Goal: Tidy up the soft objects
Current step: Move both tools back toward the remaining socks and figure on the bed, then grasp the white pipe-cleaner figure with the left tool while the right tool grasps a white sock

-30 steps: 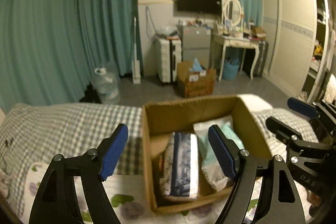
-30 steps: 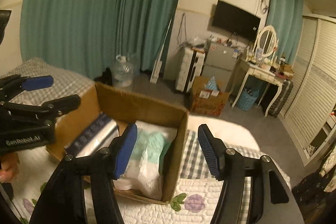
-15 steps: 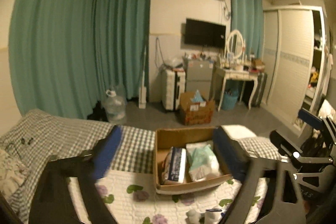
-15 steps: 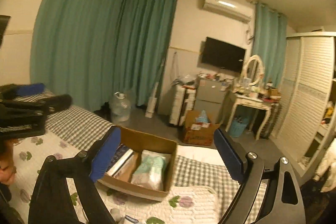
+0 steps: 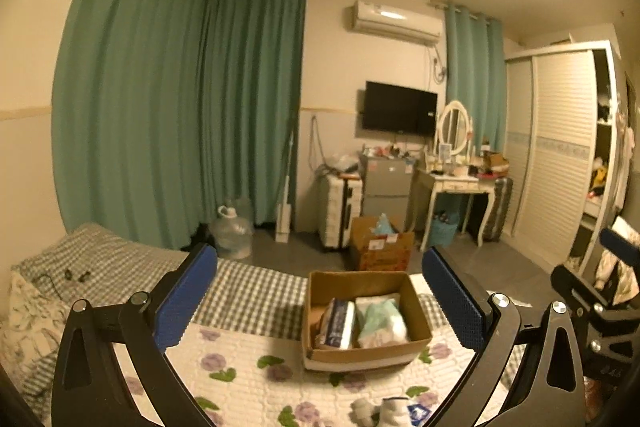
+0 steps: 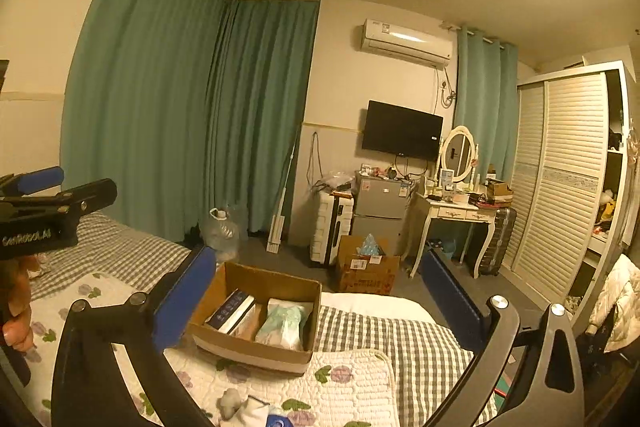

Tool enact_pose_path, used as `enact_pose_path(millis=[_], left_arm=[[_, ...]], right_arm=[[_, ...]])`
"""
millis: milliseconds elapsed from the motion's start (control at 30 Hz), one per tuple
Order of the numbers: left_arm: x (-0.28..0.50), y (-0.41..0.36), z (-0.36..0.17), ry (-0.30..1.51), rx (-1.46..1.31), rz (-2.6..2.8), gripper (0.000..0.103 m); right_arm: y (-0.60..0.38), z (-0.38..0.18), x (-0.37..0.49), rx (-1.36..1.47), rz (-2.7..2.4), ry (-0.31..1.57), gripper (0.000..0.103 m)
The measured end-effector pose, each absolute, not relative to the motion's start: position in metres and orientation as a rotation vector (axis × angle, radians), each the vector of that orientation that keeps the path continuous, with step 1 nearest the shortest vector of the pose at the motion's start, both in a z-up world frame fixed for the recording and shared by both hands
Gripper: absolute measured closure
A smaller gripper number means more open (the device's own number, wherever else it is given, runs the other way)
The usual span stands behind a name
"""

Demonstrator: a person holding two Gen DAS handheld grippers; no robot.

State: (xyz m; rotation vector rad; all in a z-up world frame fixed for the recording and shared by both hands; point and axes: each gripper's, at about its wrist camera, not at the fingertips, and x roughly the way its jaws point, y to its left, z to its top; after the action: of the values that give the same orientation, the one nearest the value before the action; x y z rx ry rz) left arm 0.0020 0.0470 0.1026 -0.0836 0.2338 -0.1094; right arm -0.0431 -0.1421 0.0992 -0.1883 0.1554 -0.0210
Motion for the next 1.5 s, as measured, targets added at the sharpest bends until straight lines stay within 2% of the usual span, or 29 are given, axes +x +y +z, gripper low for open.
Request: enact_pose_path(millis=[300, 533, 933, 1400, 1500], left_arm=[[-0.009, 0.055, 0.094, 0.276, -0.122, -0.103, 0.0], [0.0, 0.041, 0.063, 0.347, -0.069, -0.079, 0.0], [0.043, 0.027, -0.014, 0.548, 0.0, -0.075, 0.0], [0.08, 0.008, -0.131, 0.889, 0.053, -0.096, 0.003], [0.08, 0.001, -0.154, 0.97, 0.038, -0.121, 0.011]], right_arm=[[-0.136, 0.098, -0.067, -0.195, -0.012, 0.181, 0.0], [-0.13, 0.067, -0.051, -0.2, 0.048, 0.279, 0.0], [-0.158, -0.012, 0.006, -0.193, 0.044, 0.468, 0.0], [-0.185, -0.13, 0.064, -0.222, 0.007, 0.848, 0.0], [-0.191, -0.151, 0.068, -0.207, 0.023, 0.916, 0.0]])
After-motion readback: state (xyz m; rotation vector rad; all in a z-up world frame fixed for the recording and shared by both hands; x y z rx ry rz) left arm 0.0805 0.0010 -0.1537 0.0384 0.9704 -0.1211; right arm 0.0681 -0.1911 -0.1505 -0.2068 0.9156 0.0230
